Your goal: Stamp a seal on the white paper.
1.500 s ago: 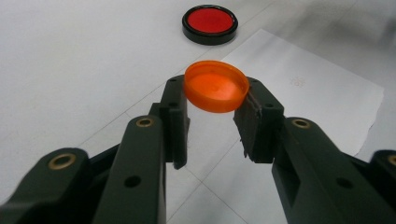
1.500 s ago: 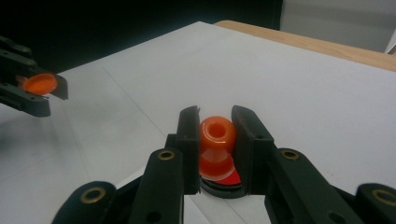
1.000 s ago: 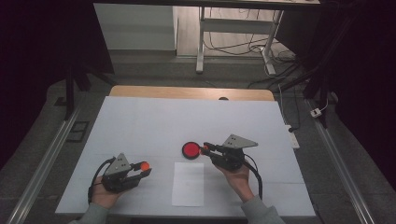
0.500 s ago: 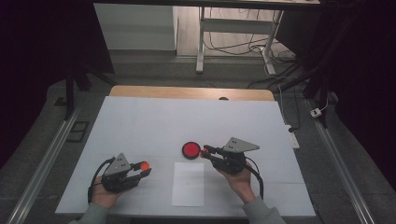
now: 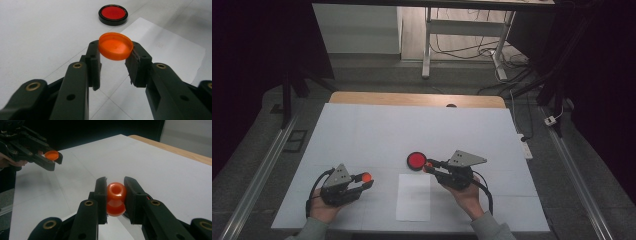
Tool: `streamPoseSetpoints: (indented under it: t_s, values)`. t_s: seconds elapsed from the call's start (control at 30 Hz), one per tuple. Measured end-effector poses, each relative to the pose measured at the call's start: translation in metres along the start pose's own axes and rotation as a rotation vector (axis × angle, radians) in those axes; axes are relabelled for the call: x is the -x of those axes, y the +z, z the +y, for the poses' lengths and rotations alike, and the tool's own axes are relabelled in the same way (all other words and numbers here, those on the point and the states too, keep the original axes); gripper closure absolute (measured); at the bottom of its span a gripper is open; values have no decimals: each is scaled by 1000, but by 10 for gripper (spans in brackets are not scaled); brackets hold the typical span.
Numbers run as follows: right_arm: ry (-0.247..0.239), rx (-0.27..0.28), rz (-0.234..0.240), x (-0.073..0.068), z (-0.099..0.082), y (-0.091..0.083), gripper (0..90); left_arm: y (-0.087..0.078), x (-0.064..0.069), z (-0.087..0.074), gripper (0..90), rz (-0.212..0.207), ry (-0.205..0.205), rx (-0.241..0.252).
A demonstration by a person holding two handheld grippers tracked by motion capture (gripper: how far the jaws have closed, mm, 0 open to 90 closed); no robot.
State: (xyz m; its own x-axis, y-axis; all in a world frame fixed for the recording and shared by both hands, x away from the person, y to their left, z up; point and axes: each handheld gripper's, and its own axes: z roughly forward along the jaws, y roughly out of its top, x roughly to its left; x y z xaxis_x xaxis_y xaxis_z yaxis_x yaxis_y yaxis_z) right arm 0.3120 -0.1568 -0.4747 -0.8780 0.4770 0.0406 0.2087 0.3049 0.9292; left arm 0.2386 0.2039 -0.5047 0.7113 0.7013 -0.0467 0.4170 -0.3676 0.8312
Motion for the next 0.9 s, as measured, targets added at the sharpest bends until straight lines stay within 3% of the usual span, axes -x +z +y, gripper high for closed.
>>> streamPoseSetpoints:
  t_s: [0.9]
  values:
    - [-24, -33, 67, -14, -1, 11, 734, 1, 0, 1, 648, -2, 4, -2]
